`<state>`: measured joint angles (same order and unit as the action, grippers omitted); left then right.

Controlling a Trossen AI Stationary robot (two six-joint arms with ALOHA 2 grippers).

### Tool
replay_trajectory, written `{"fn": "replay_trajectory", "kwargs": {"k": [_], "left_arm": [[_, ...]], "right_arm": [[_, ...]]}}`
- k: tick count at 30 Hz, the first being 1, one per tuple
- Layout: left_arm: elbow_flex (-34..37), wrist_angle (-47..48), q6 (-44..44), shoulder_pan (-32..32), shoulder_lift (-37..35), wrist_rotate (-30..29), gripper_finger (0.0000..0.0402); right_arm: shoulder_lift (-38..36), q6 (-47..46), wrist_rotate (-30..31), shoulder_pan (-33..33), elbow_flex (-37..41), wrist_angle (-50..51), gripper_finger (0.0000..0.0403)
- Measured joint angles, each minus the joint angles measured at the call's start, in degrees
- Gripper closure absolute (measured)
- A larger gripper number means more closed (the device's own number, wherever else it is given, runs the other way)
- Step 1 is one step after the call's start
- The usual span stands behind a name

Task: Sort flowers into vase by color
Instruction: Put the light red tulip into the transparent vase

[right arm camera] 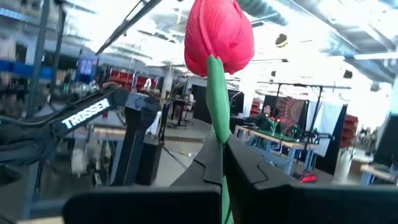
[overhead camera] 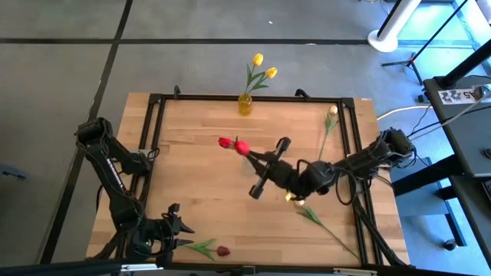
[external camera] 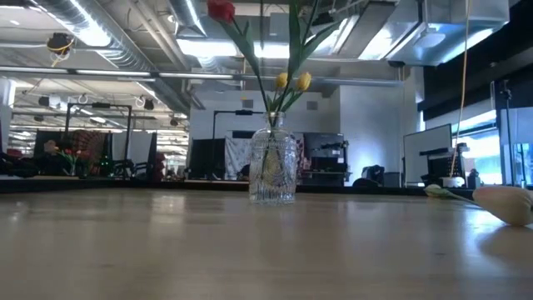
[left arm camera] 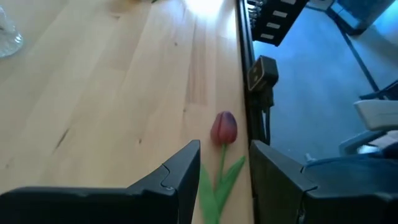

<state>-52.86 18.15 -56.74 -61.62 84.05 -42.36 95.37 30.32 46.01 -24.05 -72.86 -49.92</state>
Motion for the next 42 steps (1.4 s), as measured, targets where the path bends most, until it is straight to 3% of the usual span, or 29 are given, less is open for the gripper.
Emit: {"fn": "replay_trajectory", "kwargs": {"k": [6,18,29,34,38,42], "left_arm": [[0.00,-2.16,-0.10,-0.05,0.00,0.45,0.0267],[0.00,-2.16,1.24,1.30,0.00,0.52,0.0267],[0.00,-2.19,1.76,1.84,0.94,2.91,0.0267],[0.02,-2.19,1.78,3.66,2.98,3.98,0.0267],[0.02,-2.29,1.80,3.86,4.16,4.46,0.0266],[0.02,-2.43,1.32,3.47,6.13,5.54,0.0266]], "right_arm": [[-0.08,-8.80,0.04,3.10,6.90,-5.14,0.0403],[-0.08,-4.76,3.84,3.45,8.15,-8.22,0.0403],[-0.08,-8.30,5.14,4.19,8.15,1.47,0.0399],[-0.06,-15.08,6.48,5.00,8.15,9.67,0.0386],[-0.06,-18.75,6.54,5.00,8.15,14.11,0.0365],[-0.06,-20.04,8.01,4.87,8.15,15.53,0.0318]]}}
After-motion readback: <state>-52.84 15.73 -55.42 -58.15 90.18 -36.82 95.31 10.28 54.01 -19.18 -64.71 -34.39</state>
